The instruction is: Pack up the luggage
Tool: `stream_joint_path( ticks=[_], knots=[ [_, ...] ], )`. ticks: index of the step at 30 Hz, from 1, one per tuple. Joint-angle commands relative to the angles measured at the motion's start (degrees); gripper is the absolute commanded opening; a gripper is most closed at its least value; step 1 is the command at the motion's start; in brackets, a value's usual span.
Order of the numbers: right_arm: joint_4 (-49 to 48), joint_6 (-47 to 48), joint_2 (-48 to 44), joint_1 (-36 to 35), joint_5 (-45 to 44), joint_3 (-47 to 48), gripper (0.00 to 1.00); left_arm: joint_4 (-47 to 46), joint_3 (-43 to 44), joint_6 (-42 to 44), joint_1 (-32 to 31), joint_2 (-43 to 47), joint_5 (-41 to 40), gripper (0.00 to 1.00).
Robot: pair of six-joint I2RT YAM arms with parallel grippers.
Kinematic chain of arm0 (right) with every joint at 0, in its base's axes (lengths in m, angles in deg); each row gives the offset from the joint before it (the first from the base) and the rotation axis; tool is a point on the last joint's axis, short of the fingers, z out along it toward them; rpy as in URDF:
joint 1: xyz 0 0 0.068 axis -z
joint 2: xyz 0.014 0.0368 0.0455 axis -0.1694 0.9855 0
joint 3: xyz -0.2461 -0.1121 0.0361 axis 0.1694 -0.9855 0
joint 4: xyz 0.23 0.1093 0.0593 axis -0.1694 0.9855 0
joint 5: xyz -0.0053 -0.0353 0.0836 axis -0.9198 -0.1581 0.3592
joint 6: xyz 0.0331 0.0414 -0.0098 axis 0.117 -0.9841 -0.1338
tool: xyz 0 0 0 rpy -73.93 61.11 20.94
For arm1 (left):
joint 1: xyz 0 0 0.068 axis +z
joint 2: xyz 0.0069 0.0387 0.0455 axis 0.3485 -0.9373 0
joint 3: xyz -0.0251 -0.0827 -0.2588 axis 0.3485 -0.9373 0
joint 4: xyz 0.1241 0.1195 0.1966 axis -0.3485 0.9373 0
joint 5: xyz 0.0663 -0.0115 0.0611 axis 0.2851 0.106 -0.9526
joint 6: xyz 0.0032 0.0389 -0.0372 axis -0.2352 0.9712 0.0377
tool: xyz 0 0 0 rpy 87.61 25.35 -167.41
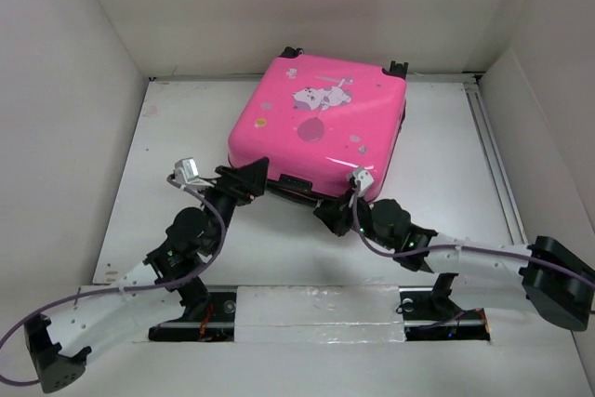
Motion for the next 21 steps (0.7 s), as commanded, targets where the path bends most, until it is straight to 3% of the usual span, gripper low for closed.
stream_joint_path(
  ticks=[1,3,4,6,7,8,9,11,13,15,16,18,21],
  knots=[
    [1.11,-4.06,-5.44,-1.23,4.93,0.48,0.21,4.29,7.02,2.49,2.53,-3.69,-14.87,0.87],
    [9.89,-5.03,-7.56,-1.23,4.06,3.36,0.46,5.01,11.87,2.4,7.6,-10.86,-14.37,0.91],
    [12.79,-5.73,-8.7,-1.23,4.05,4.43,0.53,7.36,14.59,2.93,9.73,-13.61,-13.75,0.91],
    [19.9,-4.6,-12.74,-1.23,2.13,6.88,0.57,9.66,23.03,2.93,14.99,-21.06,-8.16,0.91],
    [21.77,-4.59,-14.15,-1.23,0.55,9.42,0.57,11.15,25.67,2.24,21.46,-23.11,-4.81,0.91],
    [23.44,-3.89,-15.47,-1.23,-1.56,10.84,0.51,11.68,27.52,0.23,25.09,-24.78,-0.86,0.91],
    [27.2,-3.37,-17.66,0.16,-6.71,14.16,0.42,10.3,29.45,-0.75,32.44,-27.67,9.1,0.89],
    [30.65,-3.36,-19.08,3.41,-10.7,17.5,0.16,8.36,30.34,-3.29,39.42,-30.94,18.39,0.81],
    [34.33,-4.14,-19.09,8.5,-11.25,20.85,0.03,6.6,30.35,-7.69,44.97,-34.45,27.08,0.76],
    [35.23,-4.94,-19.09,16.41,-13.43,23.24,0.0,4.93,29.83,-9.45,48.76,-39.11,29.32,0.69],
    [35.23,-6.6,-18.48,18.78,-15.27,23.24,0.0,3.97,29.82,-9.98,49.29,-40.43,30.37,0.57],
    [35.23,-8.27,-17.07,26.25,-20.55,23.24,0.0,3.43,29.21,-9.99,49.3,-44.48,31.78,0.53],
    [32.78,-10.47,-12.6,35.66,-19.16,20.7,0.0,2.11,29.21,-9.99,49.3,-49.75,34.07,0.47]
  ],
)
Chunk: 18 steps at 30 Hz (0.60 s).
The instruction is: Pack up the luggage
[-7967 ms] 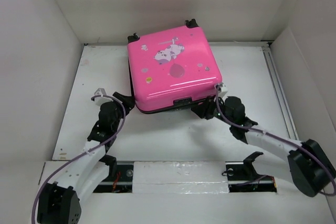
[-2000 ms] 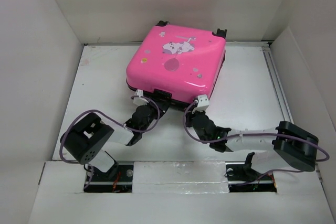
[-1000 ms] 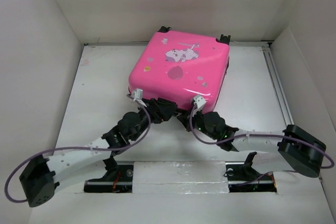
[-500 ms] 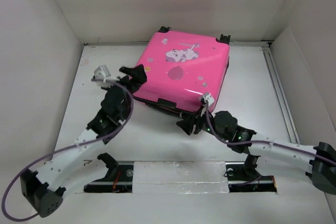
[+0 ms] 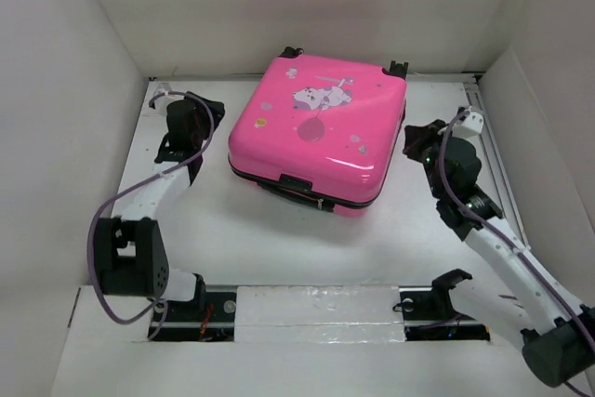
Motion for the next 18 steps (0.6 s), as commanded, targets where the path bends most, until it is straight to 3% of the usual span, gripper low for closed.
stream_joint_path(
  ticks=[1,3,7,12,13,18],
  knots=[
    [1.19,-3.14,5.09,7.76,-2.0,-2.19,0.0,-5.05,-0.25,-1.62,-0.19,-3.22,6.77,0.45],
    [-2.32,-3.93,9.84,12.85,3.16,-2.81,0.0,-6.38,-0.87,-1.62,-0.19,-5.68,8.0,0.44],
    [-7.07,-3.93,17.84,16.21,10.03,-1.76,0.0,-7.53,-3.06,-1.09,-2.11,-7.98,8.0,0.43],
    [-8.64,-2.36,29.95,16.22,17.94,6.32,0.01,-12.61,-9.55,-0.48,-3.34,-7.98,10.63,0.39],
    [-9.53,-1.65,31.81,15.7,23.53,7.81,0.01,-12.62,-10.62,-0.47,-3.35,-7.2,11.16,0.39],
    [-11.03,1.17,42.44,13.76,35.52,20.45,0.0,-12.02,-15.72,1.9,-9.93,-1.05,8.28,0.38]
  ],
)
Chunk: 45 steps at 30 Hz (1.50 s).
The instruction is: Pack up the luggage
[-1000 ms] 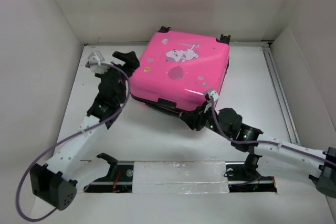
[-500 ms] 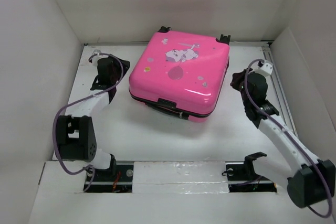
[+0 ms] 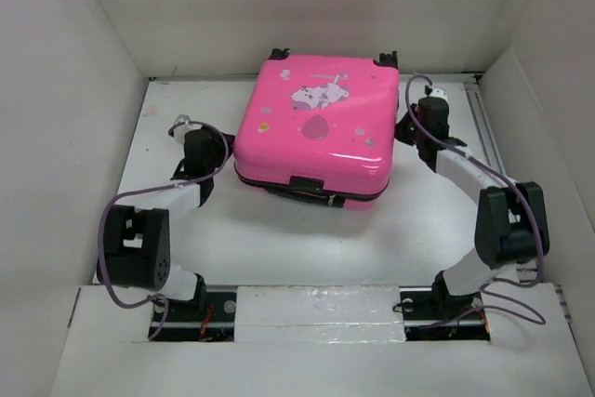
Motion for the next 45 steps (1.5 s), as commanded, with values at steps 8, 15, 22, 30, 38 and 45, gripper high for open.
stream_joint_path(
  ticks=[8,15,22,30,38,45],
  knots=[
    [1.14,7.6,20.21,-8.8,26.78,31.4,0.01,4.4,-15.12,1.41,-19.22,20.4,-2.58,0.35],
    [5.01,7.09,24.8,-9.51,30.47,40.55,0.28,10.62,-20.15,-3.86,-30.47,30.95,-9.25,0.36],
    [7.14,6.57,19.21,-5.12,31.18,42.15,0.48,22.49,-15.06,-1.14,-30.48,44.14,-22.96,0.42],
    [-7.69,1.82,-8.29,1.56,26.1,14.6,0.45,29.98,-11.45,0.71,-30.48,51.26,-32.98,0.45],
    [-28.36,-6.62,-40.3,-3.36,17.57,-38.56,0.0,32.88,-15.92,0.44,-30.48,54.17,-33.53,0.44],
    [-27.13,-5.58,-52.02,-4.15,18.6,-47.33,0.38,31.48,-18.83,-0.79,-30.48,52.42,-30.37,0.39]
  ],
)
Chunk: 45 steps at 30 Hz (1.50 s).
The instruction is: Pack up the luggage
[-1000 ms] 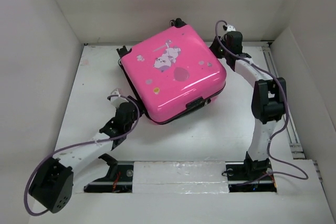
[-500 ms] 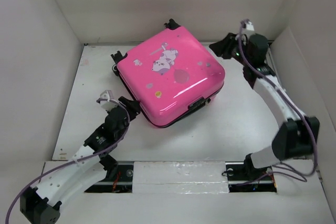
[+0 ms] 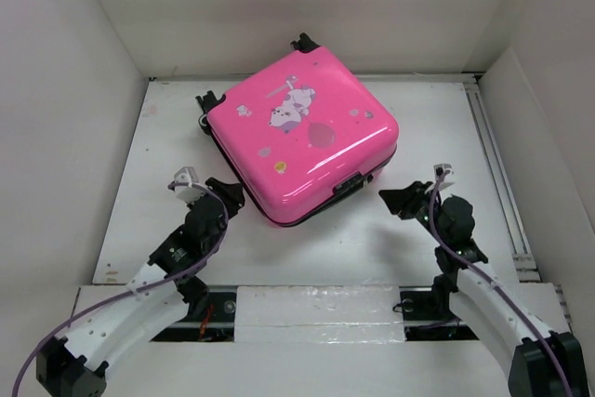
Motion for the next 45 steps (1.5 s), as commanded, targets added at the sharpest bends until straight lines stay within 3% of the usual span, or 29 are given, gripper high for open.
stream_joint_path(
  ticks=[1,9,15,27,32,37,39,43,45],
  knots=[
    [-8.65,1.46,0.89,-0.37,0.95,2.44,0.41,-2.96,-1.36,-0.85,-0.21,-0.5,1.87,0.39],
    [-7.95,8.41,16.36,-1.42,5.62,11.14,0.38,-6.85,-1.37,0.29,-0.21,-7.0,6.36,0.38],
    [-7.95,9.65,20.16,-2.65,7.37,12.55,0.38,-10.53,-1.37,0.82,4.98,-8.68,13.39,0.38],
    [-9.96,11.85,26.84,-3.79,5.44,16.51,0.39,-11.68,-1.9,1.34,4.98,-10.96,14.45,0.36],
    [-11.98,12.37,29.65,-3.79,5.97,17.65,0.39,-7.47,-3.04,1.34,4.98,-6.66,10.76,0.34],
    [-16.03,10.62,31.94,-3.79,8.61,17.65,0.22,-4.47,-2.16,3.8,7.69,-7.17,8.47,0.34],
    [-16.04,10.62,32.47,-4.32,8.61,17.65,0.12,-5.69,-2.16,4.86,11.47,-9.11,14.43,0.34],
    [-16.04,9.56,32.47,-5.63,7.9,16.6,0.01,-13.58,-5.14,4.86,11.48,-10.25,23.93,0.29],
    [-15.43,8.86,31.86,-6.33,5.46,15.99,0.0,-15.01,-5.76,3.63,11.48,-10.96,26.39,0.28]
  ],
)
